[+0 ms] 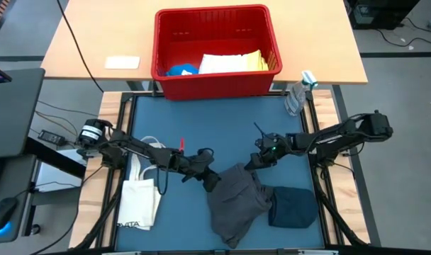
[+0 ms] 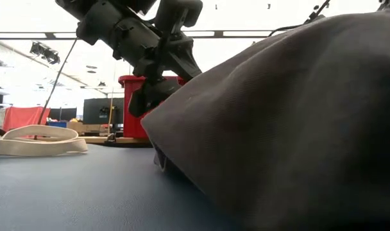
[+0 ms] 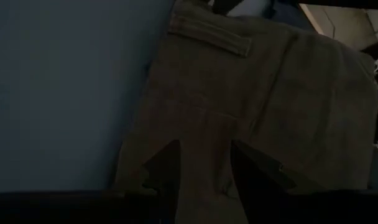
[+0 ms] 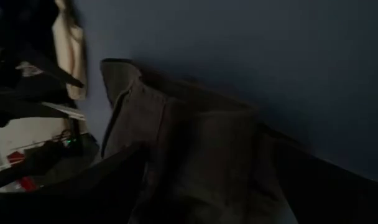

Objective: Fold Laundry from Bin
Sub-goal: Fold the gray blue shorts

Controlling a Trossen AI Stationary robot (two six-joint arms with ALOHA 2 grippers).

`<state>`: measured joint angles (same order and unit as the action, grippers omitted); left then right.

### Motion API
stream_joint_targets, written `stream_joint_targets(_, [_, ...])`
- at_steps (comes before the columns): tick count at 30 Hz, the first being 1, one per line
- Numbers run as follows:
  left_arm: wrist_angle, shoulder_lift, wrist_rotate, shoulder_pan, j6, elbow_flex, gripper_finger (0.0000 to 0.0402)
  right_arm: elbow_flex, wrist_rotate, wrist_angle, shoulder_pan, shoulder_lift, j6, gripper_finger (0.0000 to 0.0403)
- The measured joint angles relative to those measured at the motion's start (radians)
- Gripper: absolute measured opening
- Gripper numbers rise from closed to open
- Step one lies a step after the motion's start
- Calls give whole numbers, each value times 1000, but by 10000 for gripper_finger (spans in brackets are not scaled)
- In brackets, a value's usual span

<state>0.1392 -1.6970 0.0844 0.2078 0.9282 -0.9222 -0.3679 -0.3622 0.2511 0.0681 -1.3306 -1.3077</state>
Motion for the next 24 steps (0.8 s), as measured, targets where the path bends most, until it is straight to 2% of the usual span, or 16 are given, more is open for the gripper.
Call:
stream_joint_targets(8, [-4, 0, -2, -4, 0, 0, 144, -1, -78, 259, -15, -108, -24, 353])
stream_joint_targets(18, [-24, 0, -3, -4, 5, 0, 144, -10, -107, 441, -19, -275, -4, 350])
stream_joint_targets(21, [-30, 0, -3, -4, 29, 0, 144, -34, -109, 453, -28, -329, 6, 334])
stream_joint_targets(24, [-39, 0, -12, -4, 67, 0, 144, -66, -120, 460, -34, -363, 9, 287])
